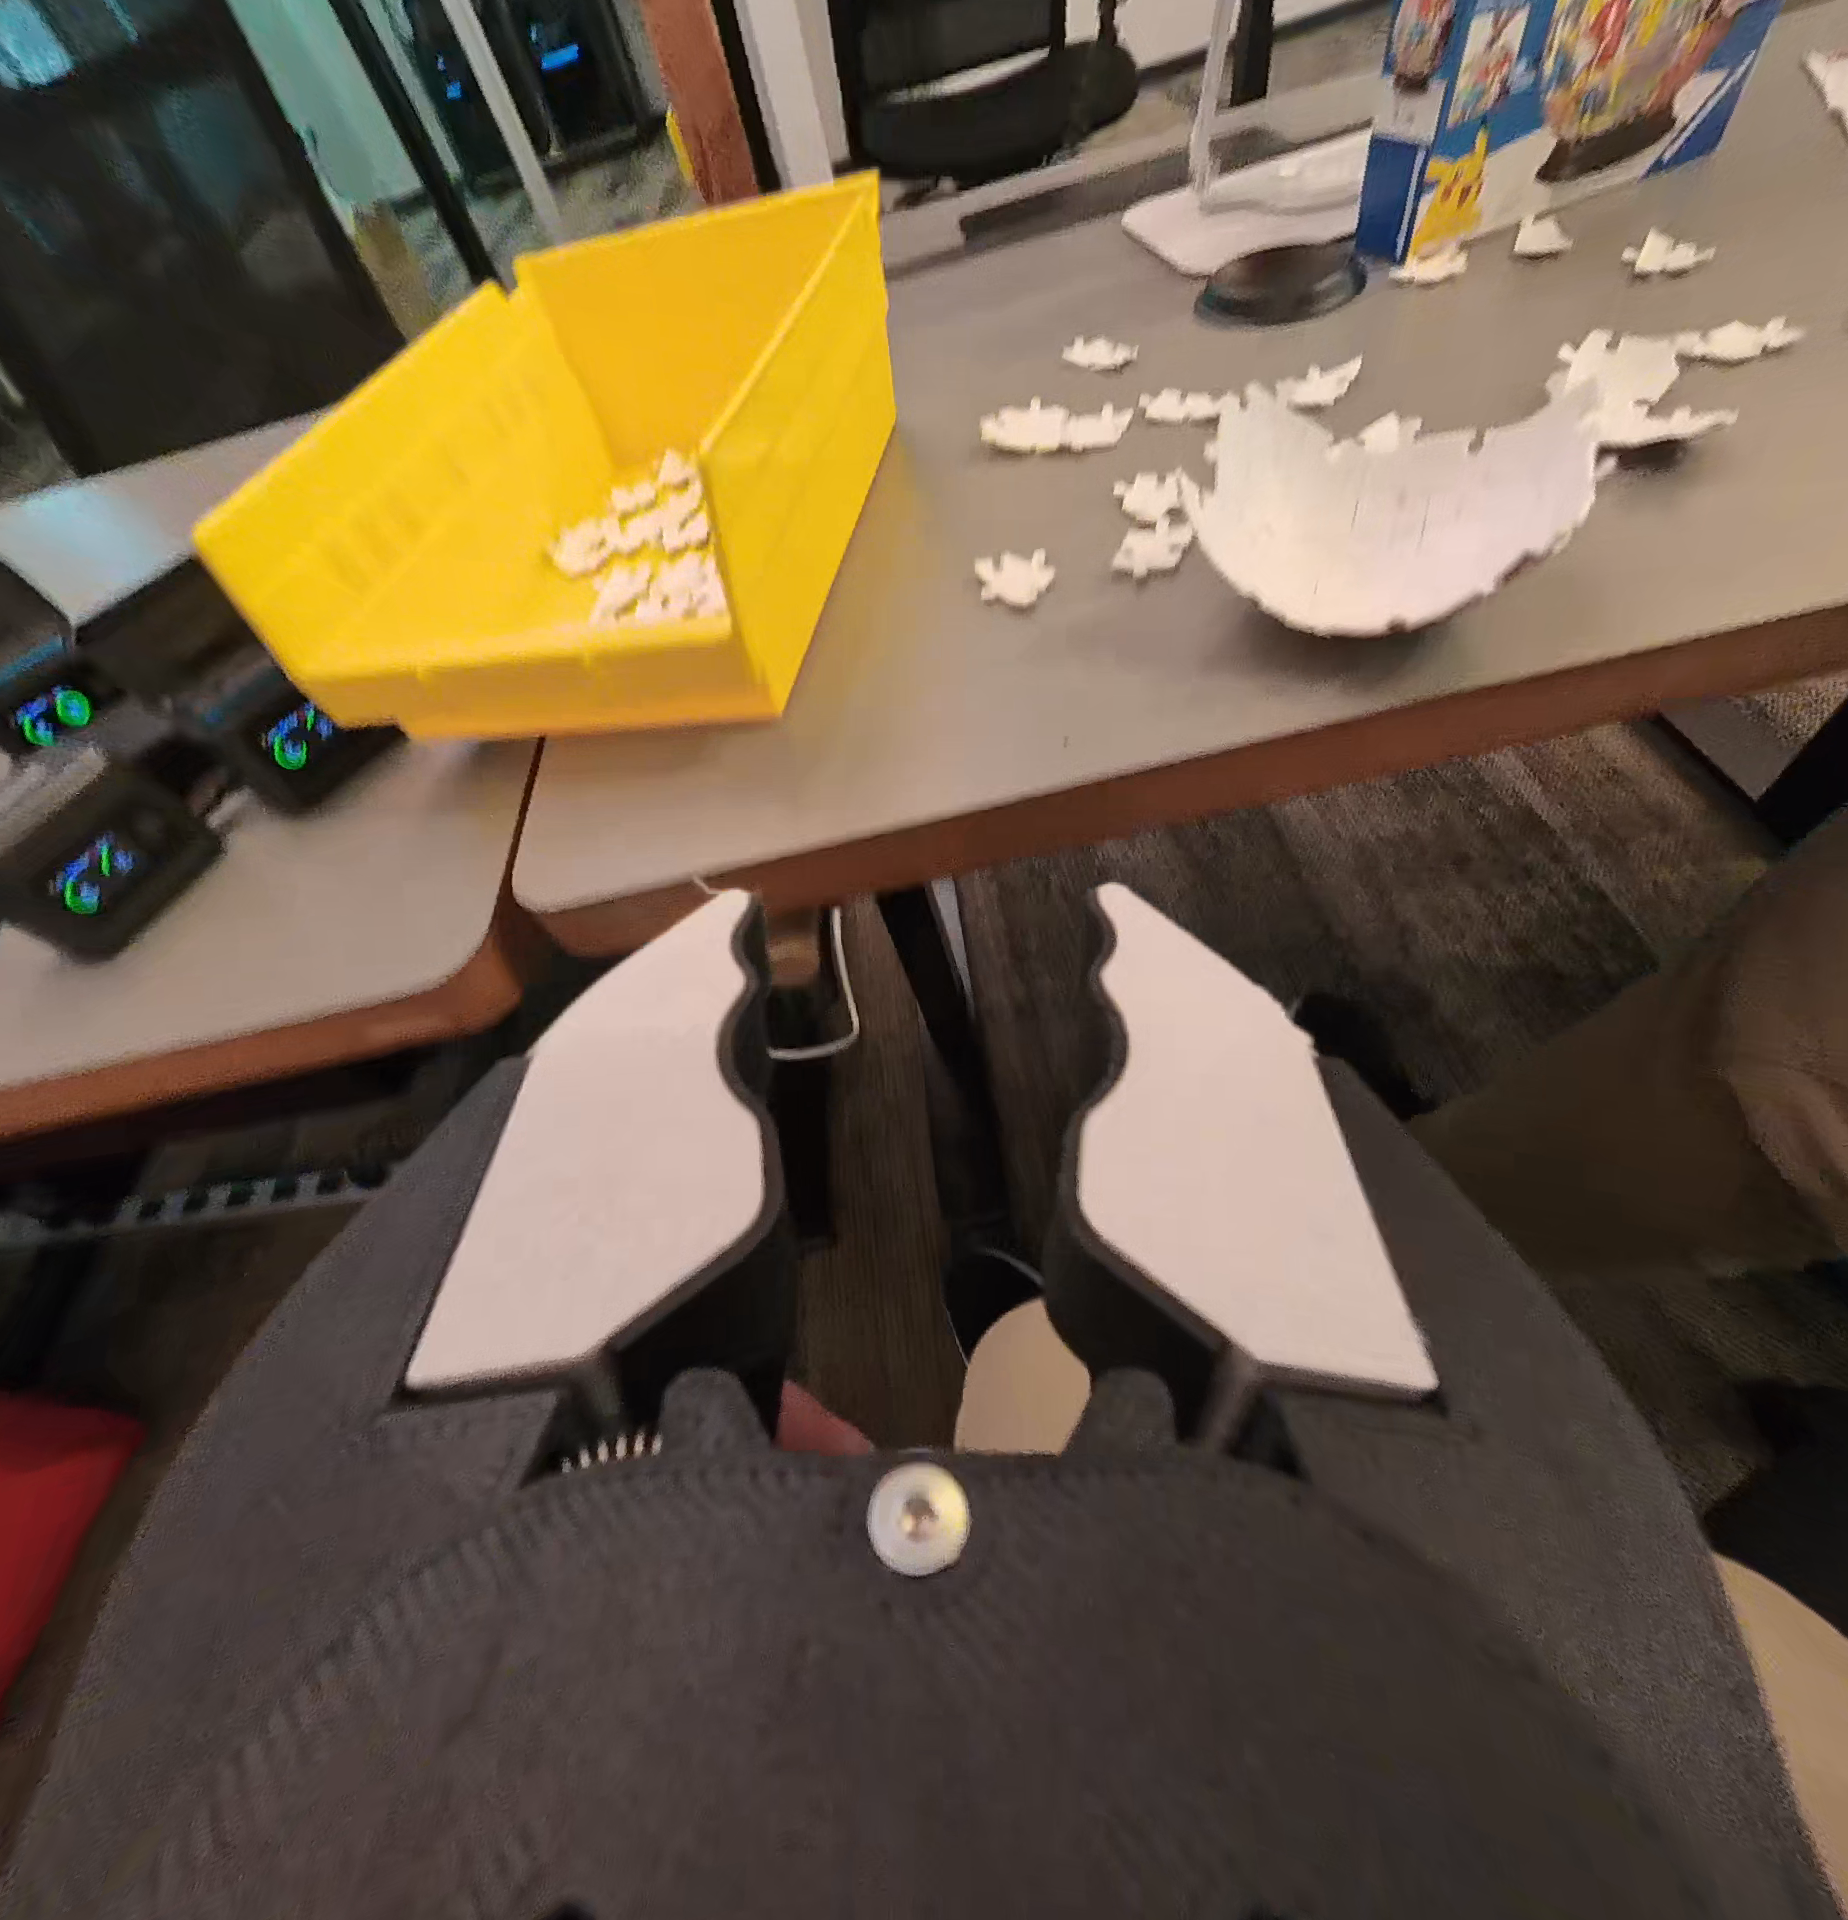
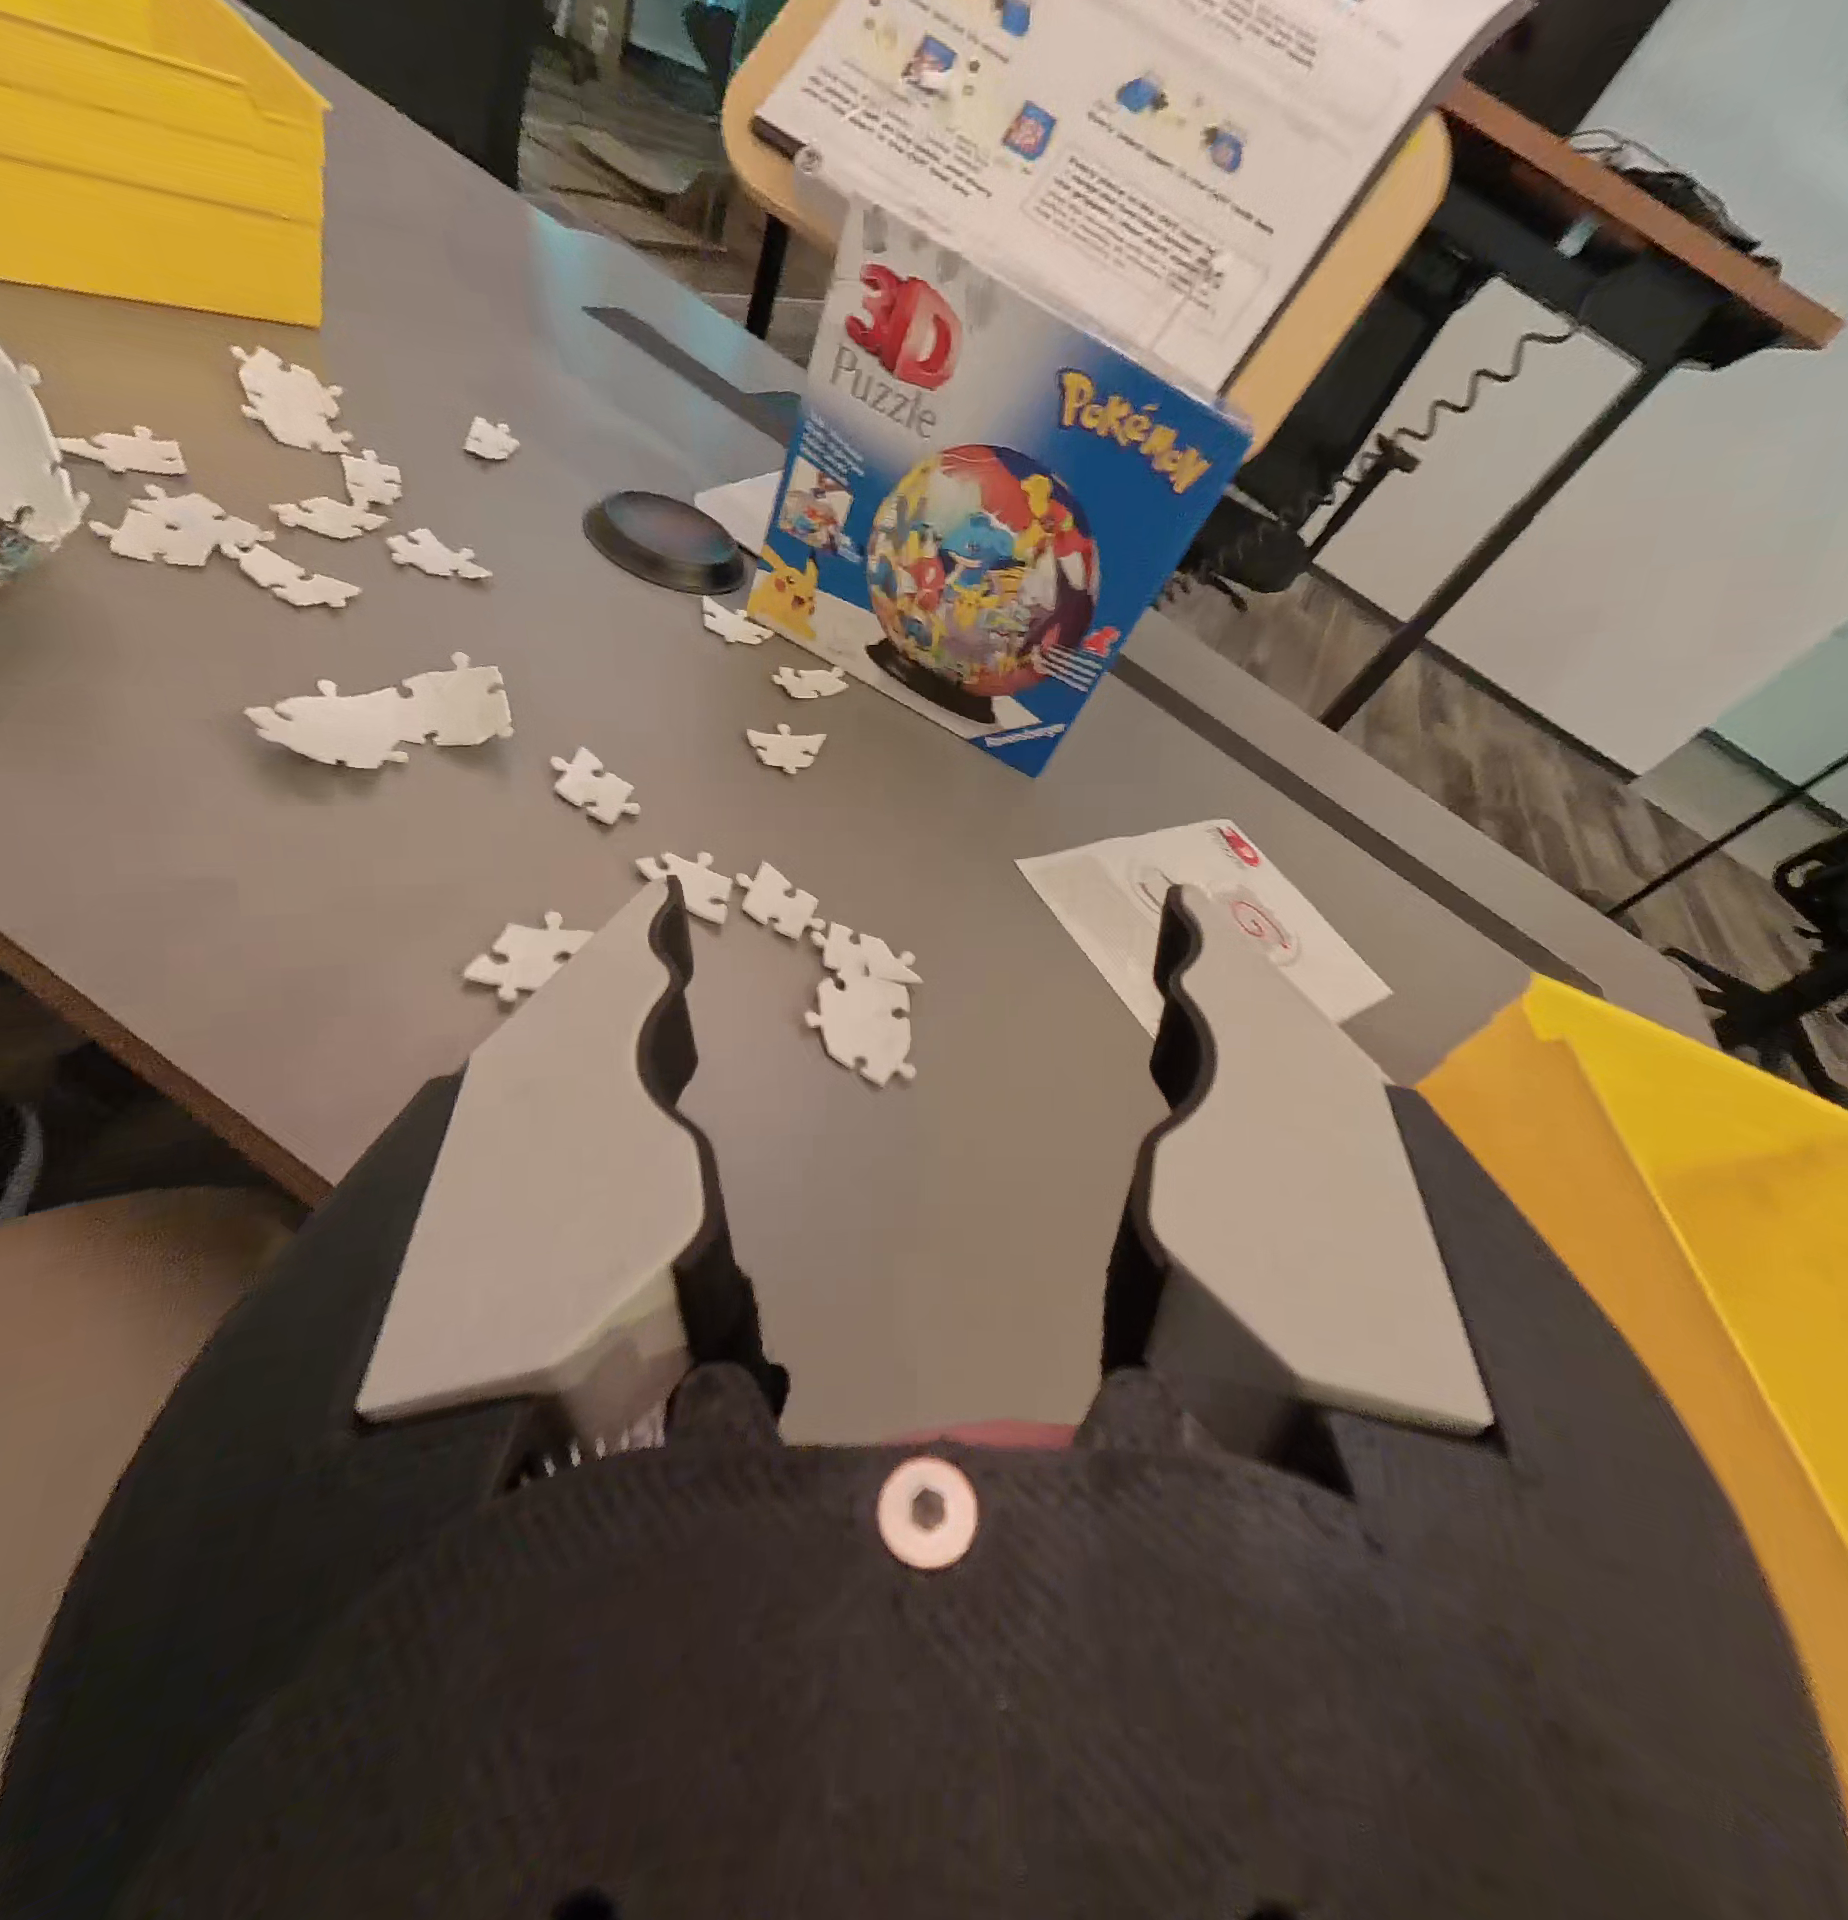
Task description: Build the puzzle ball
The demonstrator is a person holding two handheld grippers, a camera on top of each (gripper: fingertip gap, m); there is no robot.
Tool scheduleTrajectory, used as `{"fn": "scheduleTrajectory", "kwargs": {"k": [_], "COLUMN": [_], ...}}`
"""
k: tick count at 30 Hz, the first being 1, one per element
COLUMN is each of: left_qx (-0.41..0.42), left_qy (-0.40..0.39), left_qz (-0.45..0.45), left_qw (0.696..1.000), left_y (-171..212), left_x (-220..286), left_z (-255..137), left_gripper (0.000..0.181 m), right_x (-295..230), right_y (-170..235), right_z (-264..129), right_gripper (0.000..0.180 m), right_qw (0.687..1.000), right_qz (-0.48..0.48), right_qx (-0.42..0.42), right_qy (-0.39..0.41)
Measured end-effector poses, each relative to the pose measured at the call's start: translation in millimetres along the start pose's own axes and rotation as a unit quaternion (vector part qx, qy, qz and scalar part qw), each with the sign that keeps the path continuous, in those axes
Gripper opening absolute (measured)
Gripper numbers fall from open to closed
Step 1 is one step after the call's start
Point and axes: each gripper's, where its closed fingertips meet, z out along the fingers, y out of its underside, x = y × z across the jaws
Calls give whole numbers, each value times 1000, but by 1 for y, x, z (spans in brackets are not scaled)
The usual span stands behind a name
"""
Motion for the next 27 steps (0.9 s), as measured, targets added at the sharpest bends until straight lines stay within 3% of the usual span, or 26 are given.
{"fn": "scheduleTrajectory", "kwargs": {"k": [4,12,19,24,27], "left_qx": [11,-9,-41,0,-3], "left_qy": [16,66,48,28,-2], "left_qz": [10,-16,-57,-83,-47], "left_qw": [1000,998,996,996,999], "left_y": [-21,-7,24,-9,-18], "left_x": [10,45,15,-14,-29], "left_z": [30,27,56,80,106], "left_gripper": [58,57,59,60,59], "right_x": [-4,23,25,27,29], "right_y": [-1,38,52,20,16], "right_z": [14,14,44,72,90], "right_gripper": [89,90,93,89,89], "right_qw": [999,996,983,984,986], "right_qz": [-39,-59,-135,-153,-147], "right_qx": [-14,-68,-119,-82,-77], "right_qy": [-8,18,35,37,32]}}
